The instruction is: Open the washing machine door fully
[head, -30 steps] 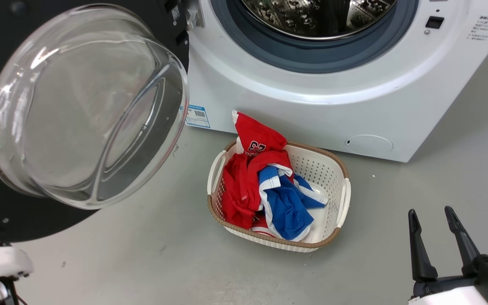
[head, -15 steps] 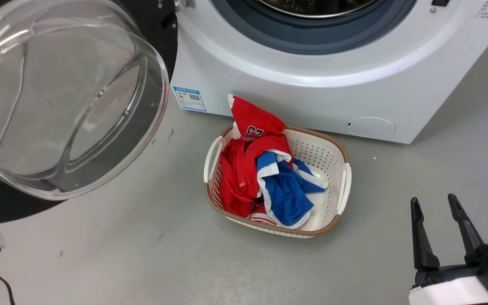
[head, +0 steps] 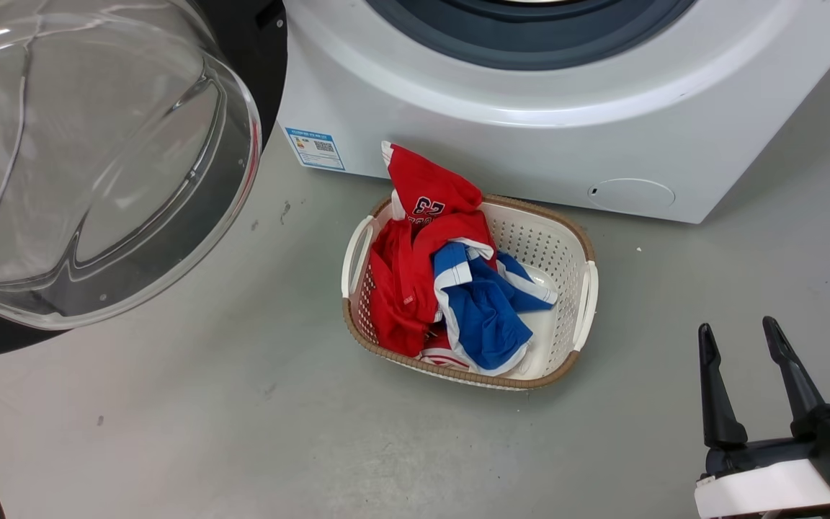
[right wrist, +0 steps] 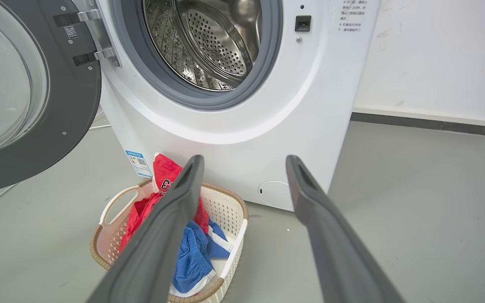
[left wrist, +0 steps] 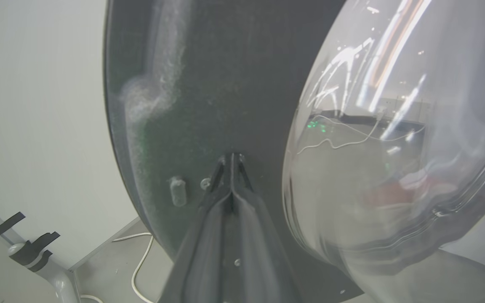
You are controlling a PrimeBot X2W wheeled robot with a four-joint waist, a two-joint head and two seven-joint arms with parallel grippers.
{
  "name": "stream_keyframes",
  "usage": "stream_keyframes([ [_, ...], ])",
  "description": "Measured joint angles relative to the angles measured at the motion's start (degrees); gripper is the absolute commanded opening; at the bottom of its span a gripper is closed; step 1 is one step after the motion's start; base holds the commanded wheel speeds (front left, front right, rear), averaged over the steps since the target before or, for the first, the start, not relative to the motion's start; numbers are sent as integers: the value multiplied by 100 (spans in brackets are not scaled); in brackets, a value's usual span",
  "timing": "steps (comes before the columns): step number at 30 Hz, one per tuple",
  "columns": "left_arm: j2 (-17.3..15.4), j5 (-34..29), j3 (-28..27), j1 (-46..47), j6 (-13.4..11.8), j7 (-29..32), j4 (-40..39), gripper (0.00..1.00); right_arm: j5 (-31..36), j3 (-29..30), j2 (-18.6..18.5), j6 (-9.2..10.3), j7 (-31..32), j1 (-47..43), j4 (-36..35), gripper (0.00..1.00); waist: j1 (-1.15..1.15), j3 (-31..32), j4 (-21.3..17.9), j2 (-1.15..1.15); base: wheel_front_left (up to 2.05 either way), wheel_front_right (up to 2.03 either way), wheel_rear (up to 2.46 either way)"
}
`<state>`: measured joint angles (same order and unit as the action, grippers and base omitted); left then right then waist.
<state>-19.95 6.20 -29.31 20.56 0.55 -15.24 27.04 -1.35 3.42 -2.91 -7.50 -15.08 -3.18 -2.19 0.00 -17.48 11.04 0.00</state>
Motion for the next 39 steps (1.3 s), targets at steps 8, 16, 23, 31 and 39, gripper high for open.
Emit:
stream_keyframes([
  [8,27,-267,-9,-163,211,1,-281,0,-70,8,-1,0,0,-26,67,100,0,275,-14,0,0,0,0],
  [16,137,-521,192,-772,399,1,-1340,0,-209,60,-1,1,0,-181,69,100,0,763,-53,0,0,0,0],
  [23,495,-738,753,-1236,452,1,-2329,0,-221,118,0,0,0,-311,-36,100,0,1152,-128,0,0,0,0],
  [31,1025,-988,1543,-1917,432,1,-3055,0,-258,52,0,0,0,-545,-158,100,-1,1550,-326,0,0,0,0],
  [39,1277,-958,1984,-2291,423,1,-3105,0,-275,55,0,1,-1,-715,-201,100,-1,1776,-584,0,0,0,0],
])
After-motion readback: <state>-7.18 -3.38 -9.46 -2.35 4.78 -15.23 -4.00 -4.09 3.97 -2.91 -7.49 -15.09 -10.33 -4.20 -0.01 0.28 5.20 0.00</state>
